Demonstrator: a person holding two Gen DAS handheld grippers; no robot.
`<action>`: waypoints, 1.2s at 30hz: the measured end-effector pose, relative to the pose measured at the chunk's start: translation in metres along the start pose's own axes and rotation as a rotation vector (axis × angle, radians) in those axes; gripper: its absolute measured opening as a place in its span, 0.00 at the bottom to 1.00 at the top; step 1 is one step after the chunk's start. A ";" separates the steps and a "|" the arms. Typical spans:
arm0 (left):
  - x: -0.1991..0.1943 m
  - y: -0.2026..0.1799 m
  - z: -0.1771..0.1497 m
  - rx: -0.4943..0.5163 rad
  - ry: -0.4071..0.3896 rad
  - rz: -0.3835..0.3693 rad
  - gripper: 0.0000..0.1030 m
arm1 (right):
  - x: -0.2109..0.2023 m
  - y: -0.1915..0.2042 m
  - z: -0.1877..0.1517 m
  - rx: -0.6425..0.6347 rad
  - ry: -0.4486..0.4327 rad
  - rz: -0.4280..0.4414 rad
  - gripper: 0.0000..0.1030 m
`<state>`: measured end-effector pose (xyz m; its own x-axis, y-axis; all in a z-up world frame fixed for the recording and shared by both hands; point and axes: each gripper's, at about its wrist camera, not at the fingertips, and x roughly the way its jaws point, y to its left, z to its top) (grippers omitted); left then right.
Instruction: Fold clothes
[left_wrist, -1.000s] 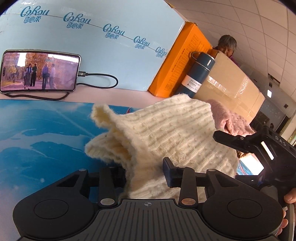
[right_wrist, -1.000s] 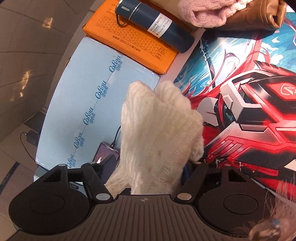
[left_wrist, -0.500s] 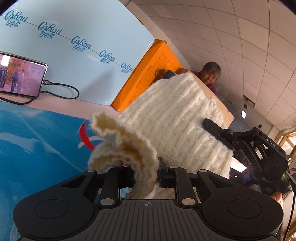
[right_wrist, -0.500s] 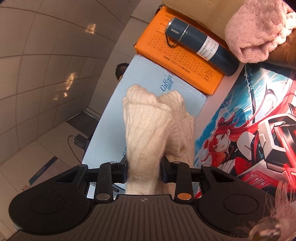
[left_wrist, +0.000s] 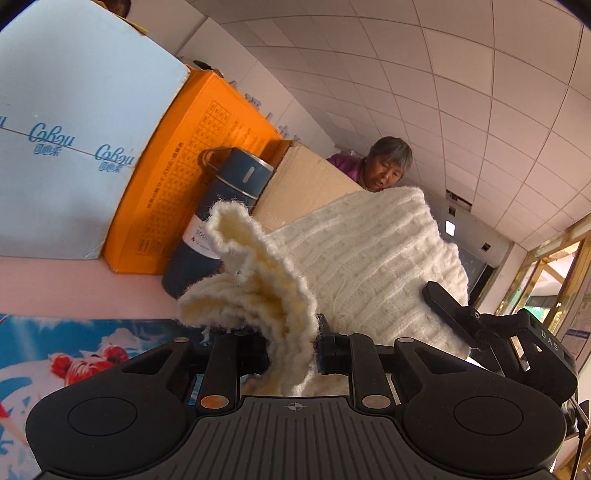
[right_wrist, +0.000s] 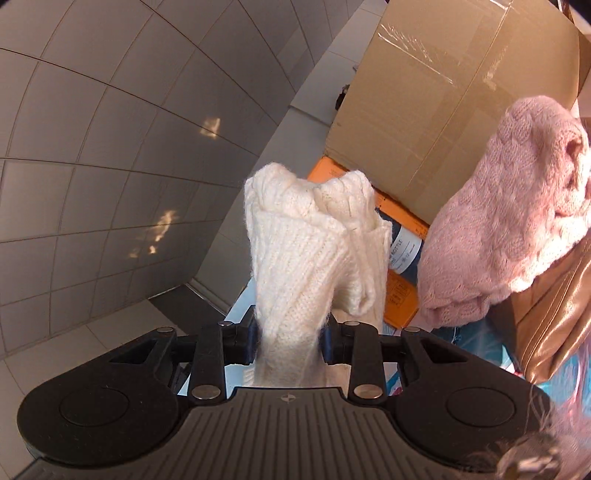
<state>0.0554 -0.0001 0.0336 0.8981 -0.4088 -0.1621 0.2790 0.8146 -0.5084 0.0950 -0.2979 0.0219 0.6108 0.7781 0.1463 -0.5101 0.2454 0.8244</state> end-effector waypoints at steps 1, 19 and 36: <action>0.008 -0.001 0.003 0.003 -0.010 -0.005 0.19 | 0.003 -0.003 0.008 -0.016 -0.013 0.003 0.29; 0.125 0.002 -0.006 0.173 0.045 0.291 0.32 | 0.064 -0.056 0.013 -0.516 -0.138 -0.740 0.48; 0.008 -0.002 -0.014 0.176 -0.026 0.329 0.95 | 0.026 -0.010 -0.007 -0.674 -0.447 -0.910 1.00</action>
<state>0.0571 -0.0105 0.0214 0.9571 -0.1049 -0.2699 0.0265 0.9599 -0.2791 0.1115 -0.2754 0.0137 0.9962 -0.0698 -0.0522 0.0821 0.9523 0.2939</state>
